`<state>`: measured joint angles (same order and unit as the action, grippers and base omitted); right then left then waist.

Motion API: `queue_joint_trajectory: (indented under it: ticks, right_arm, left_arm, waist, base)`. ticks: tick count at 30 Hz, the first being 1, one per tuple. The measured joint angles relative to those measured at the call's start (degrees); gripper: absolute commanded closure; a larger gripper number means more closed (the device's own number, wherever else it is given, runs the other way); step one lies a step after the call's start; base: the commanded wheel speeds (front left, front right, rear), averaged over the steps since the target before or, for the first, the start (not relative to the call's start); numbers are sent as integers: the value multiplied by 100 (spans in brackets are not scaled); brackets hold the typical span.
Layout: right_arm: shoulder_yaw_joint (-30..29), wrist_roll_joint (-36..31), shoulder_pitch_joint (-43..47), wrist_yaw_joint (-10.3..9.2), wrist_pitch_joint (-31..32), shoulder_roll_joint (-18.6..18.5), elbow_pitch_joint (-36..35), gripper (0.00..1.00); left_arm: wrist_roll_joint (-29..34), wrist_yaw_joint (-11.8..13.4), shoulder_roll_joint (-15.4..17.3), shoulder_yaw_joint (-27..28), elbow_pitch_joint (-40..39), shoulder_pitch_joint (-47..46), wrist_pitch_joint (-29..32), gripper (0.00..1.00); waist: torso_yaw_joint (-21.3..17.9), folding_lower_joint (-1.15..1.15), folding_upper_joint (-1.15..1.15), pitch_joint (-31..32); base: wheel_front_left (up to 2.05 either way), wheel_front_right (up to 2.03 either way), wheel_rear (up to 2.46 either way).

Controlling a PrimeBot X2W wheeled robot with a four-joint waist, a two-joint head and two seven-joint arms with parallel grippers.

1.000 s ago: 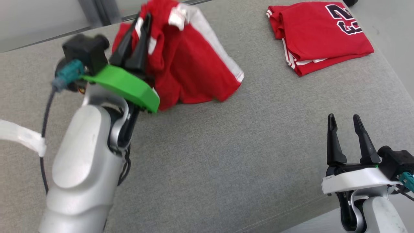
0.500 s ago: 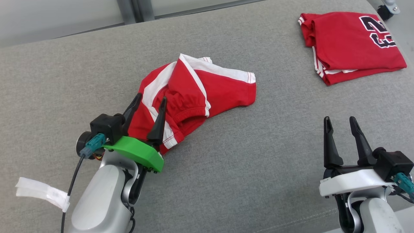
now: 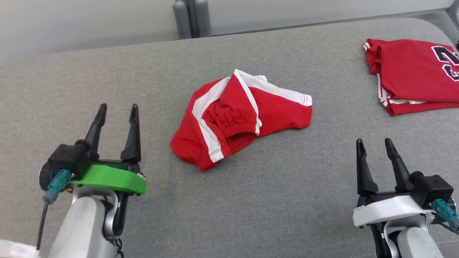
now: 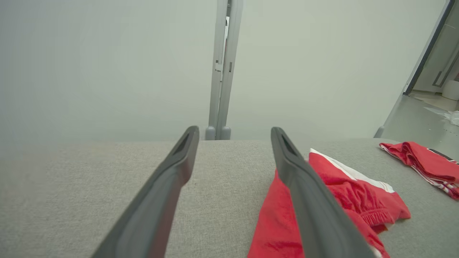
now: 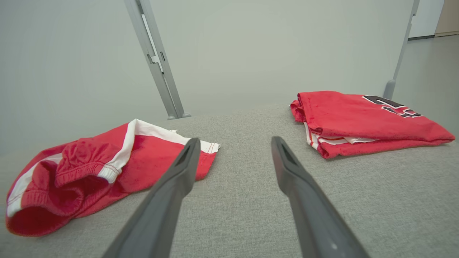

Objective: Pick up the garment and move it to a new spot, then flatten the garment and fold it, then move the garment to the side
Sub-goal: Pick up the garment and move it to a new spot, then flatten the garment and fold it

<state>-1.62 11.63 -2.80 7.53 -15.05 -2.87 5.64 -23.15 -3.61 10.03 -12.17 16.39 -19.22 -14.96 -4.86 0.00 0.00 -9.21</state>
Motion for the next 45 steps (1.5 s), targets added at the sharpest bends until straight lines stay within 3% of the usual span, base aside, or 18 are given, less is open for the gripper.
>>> queue_joint_trajectory:
  ticks: [7,16,26,45]
  right_arm:
    - [16,-69,28,0,0,1,-9,0]
    - [-8,-77,179,0,0,-24,-41,0]
    - [109,-74,254,0,0,-34,-8,0]
    - [218,-74,261,0,0,-44,75,0]
  left_arm:
    - [328,0,-14,740,-630,877,-7,0]
    - [668,-145,-336,1426,-955,1635,-8,0]
    - [971,-342,-421,1440,-709,1854,-8,0]
    - [1036,-378,-483,1314,-471,1821,-8,0]
  waist:
    - [240,0,0,213]
    - [485,0,0,405]
    - [626,0,0,433]
    - [621,0,0,362]
  base:
    - [0,0,0]
    - [0,0,0]
    - [0,0,0]
    - [0,0,0]
